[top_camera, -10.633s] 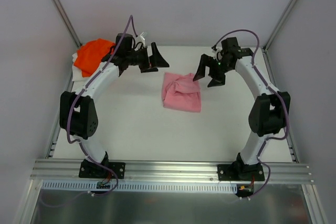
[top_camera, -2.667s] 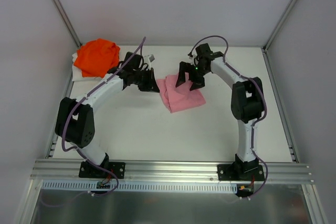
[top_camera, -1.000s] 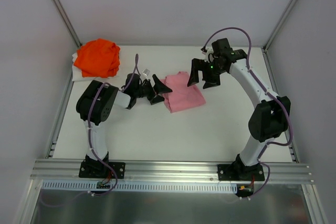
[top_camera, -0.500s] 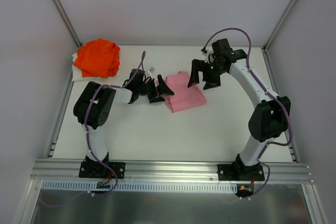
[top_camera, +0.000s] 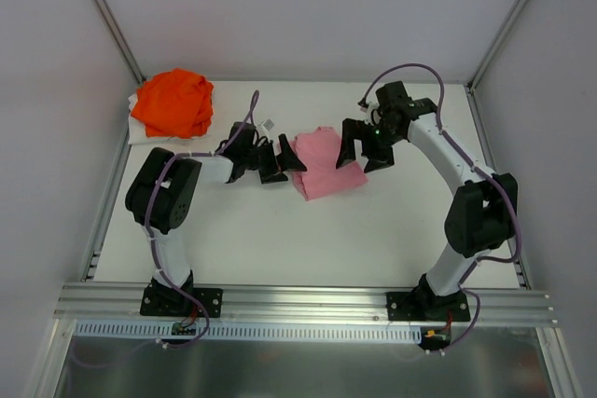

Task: Fold and stack the t-shirts
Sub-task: Put the neatly folded tshirt into the corner of the board with the left arm

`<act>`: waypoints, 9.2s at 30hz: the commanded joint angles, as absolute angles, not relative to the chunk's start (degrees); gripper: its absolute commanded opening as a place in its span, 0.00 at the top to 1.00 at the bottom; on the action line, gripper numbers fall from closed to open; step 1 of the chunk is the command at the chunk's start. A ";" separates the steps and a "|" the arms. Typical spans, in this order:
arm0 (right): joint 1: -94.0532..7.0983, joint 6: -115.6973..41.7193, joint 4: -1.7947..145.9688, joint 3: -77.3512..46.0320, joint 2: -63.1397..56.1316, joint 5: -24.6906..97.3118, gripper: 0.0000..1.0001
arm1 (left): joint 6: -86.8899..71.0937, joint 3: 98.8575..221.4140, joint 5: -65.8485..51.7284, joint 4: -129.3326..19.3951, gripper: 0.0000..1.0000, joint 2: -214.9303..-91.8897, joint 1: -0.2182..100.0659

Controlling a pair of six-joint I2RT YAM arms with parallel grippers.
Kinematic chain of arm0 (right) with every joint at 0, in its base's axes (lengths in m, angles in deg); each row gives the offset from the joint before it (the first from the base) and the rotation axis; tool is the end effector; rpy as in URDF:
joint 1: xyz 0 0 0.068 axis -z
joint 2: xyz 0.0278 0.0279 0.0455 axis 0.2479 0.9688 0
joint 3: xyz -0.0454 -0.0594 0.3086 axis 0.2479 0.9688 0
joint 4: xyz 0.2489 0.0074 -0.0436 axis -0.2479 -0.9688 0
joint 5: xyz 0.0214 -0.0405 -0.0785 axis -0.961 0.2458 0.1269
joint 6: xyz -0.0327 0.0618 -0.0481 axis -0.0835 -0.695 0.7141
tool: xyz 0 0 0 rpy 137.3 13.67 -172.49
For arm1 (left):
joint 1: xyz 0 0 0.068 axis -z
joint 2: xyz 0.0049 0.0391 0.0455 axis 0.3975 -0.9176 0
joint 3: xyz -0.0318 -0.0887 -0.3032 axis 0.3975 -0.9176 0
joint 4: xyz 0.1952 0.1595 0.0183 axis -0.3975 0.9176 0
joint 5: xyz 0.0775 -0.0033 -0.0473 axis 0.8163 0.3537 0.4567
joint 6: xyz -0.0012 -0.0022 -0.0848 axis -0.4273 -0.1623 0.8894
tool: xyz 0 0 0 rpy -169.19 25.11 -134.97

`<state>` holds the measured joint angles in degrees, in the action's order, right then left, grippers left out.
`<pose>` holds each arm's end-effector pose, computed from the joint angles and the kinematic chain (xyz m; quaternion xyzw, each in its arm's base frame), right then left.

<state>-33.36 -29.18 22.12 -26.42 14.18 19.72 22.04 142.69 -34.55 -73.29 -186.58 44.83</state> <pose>0.3445 0.1511 0.3016 -0.2134 0.9276 0.2374 0.1941 0.3738 -0.1932 0.1783 -0.0031 0.8506 -0.4660 0.2436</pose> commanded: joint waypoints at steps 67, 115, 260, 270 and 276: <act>-33.51 -28.15 20.47 -28.88 8.23 19.61 0.01 | 7.51 163.11 -20.34 -44.87 1.00 -187.52 44.17; -31.40 -28.07 24.25 -23.43 1.90 17.06 0.01 | -17.37 188.42 4.36 -17.01 1.00 -184.62 30.90; -33.33 -32.81 31.55 -17.02 0.50 19.51 0.01 | -3.13 164.72 -21.99 -49.61 0.01 -162.66 11.38; -33.69 -27.28 31.46 -14.21 -10.31 31.46 0.00 | -11.91 157.06 -15.43 -38.81 0.01 -146.92 23.06; -33.86 -25.08 30.58 -10.17 -18.13 38.32 0.01 | -13.15 154.41 -12.60 -29.25 0.01 -137.78 25.27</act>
<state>-33.42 -27.45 30.40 -11.73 -15.09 32.66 -10.57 154.68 -16.03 -35.28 -141.75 24.59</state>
